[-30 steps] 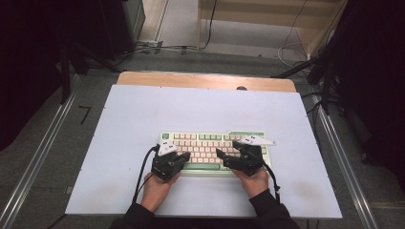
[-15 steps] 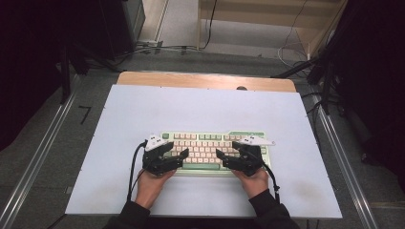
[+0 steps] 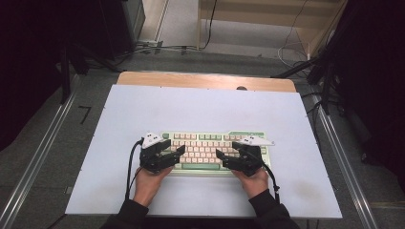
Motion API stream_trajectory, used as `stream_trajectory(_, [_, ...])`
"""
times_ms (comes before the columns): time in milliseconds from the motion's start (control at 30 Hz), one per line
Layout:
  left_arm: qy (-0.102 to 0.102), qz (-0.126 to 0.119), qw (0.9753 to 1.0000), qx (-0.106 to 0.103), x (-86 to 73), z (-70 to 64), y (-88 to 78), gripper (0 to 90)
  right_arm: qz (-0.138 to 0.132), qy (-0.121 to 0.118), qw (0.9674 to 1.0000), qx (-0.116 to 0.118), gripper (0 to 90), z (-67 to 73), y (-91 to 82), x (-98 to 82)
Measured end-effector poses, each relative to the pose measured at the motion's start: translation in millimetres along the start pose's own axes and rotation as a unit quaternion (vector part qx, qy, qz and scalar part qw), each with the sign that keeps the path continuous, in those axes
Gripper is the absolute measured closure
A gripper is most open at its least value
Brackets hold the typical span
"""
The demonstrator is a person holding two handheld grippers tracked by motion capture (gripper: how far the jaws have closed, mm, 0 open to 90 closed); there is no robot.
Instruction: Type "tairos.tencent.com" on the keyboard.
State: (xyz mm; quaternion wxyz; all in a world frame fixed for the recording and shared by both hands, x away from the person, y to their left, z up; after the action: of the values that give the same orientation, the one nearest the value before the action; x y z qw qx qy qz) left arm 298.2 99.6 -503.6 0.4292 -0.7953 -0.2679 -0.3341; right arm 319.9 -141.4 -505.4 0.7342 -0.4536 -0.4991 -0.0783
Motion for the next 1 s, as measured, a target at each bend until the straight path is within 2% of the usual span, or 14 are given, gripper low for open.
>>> stream_trajectory(100, [-0.002, -0.005, 1.0000, -0.002, 1.5, -1.5, 1.6, 54.0, 0.001, 0.000, 1.0000, 0.000, 23.2, 0.0, 0.2, -0.1])
stream_trajectory(200, [-0.003, -0.007, 0.9999, -0.008, 3.2, -2.8, 5.5, 77.0, 0.001, 0.000, 1.0000, 0.000, 23.2, 0.3, 0.3, -0.2])
stream_trajectory(267, [0.001, 0.000, 0.9999, -0.012, 4.1, -3.9, 9.8, 90.0, 0.001, 0.001, 1.0000, 0.000, 23.2, 0.5, 0.4, -0.3])
stream_trajectory(400, [0.011, 0.011, 0.9998, -0.010, 4.1, -6.3, 17.2, 90.0, 0.003, -0.001, 1.0000, 0.001, 23.2, 0.9, 0.9, -0.9])
stream_trajectory(667, [0.015, 0.034, 0.9993, 0.005, 0.1, -6.1, 28.3, 90.0, 0.005, -0.003, 1.0000, 0.002, 23.2, 1.8, 1.8, -1.5])
stream_trajectory(833, [0.027, 0.043, 0.9984, 0.023, -1.7, -5.2, 32.2, 90.0, 0.006, -0.002, 1.0000, 0.002, 23.2, 2.2, 2.1, -1.7])
stream_trajectory(1000, [0.029, 0.050, 0.9980, 0.023, -2.8, -5.6, 33.7, 90.0, 0.006, -0.002, 1.0000, 0.002, 23.2, 2.0, 2.3, -1.8])
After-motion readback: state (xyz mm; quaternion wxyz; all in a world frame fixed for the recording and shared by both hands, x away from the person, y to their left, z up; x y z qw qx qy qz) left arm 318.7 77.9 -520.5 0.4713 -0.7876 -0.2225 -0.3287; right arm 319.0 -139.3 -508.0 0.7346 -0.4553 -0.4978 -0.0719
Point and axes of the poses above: each handheld gripper's, and its own axes: y roughly forward along the jaws, x roughly out of its top, z roughly to its left, the point moved 5 cm from there along y, roughly forward along the jaws, and after that the axes turned 9 degrees about -y, right-handed, at the moved point
